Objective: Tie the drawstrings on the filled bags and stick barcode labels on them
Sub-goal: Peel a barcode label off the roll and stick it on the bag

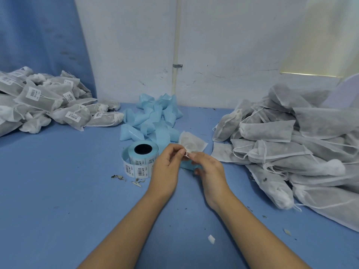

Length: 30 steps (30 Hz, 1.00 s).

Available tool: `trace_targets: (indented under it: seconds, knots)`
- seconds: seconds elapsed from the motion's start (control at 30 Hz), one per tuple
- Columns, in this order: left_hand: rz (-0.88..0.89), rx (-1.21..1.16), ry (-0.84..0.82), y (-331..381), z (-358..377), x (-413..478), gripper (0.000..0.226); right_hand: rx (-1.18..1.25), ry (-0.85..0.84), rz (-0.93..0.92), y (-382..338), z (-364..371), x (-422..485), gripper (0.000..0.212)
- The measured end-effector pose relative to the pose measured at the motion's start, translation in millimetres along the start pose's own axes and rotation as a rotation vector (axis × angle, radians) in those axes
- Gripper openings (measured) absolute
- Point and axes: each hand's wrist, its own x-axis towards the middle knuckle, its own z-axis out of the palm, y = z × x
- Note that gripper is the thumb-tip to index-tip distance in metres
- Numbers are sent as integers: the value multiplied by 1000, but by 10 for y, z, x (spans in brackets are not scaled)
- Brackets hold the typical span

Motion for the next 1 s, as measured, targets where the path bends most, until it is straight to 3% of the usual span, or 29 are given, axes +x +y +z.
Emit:
trace_targets:
  seconds: [0.33,0.5,1.0]
  knots:
    - [-57,-10,-12,-39,2,25,12,128,-36,53,28,-38,47,6]
    - [-81,32,9,-76,-5,32,12,77,-30,44,60,-22,75,6]
    - [-112,67,77,-69,-19,54,13,228,14,45,56,-50,87,12]
